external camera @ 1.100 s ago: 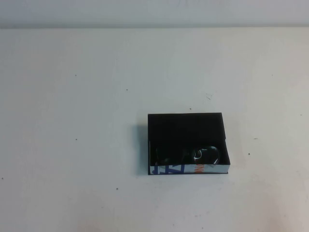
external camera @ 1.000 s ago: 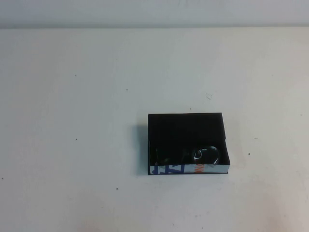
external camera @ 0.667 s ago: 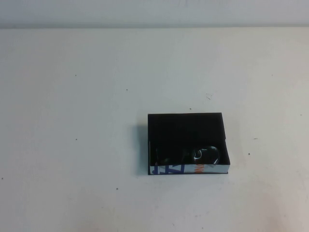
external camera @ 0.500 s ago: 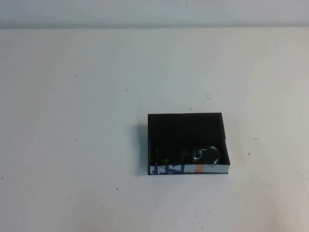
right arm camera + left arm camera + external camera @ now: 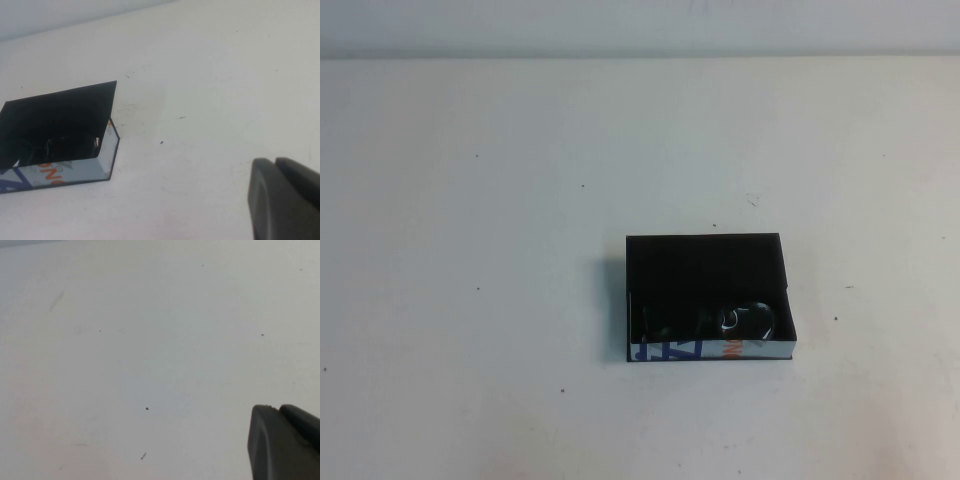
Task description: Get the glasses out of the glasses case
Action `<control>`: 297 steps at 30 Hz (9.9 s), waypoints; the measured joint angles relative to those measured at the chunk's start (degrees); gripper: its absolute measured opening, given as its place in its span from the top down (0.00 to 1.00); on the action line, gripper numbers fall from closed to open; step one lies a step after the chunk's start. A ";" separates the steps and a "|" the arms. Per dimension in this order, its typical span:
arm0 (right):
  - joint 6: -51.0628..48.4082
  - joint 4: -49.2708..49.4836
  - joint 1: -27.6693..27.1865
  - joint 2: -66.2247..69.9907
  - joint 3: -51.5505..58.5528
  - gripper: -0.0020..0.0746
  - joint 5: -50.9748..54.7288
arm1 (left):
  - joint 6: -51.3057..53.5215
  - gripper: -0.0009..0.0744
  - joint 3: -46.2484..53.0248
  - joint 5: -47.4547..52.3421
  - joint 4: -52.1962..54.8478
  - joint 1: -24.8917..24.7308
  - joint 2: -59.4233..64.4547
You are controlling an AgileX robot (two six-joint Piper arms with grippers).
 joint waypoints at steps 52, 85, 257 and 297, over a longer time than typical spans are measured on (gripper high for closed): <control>-48.92 16.74 0.12 55.00 -58.53 1.00 38.84 | 0.00 0.99 0.00 0.00 0.00 0.00 0.00; -62.74 -0.45 23.57 108.52 -89.72 0.99 44.23 | 0.00 0.99 0.00 0.00 0.00 0.00 0.00; -23.58 15.12 -2.96 104.48 -68.92 0.89 34.78 | 0.00 0.99 0.00 0.00 0.00 0.00 0.00; -32.78 22.12 -2.96 49.88 -51.63 0.99 23.79 | 0.00 0.99 0.00 0.00 0.00 0.00 0.00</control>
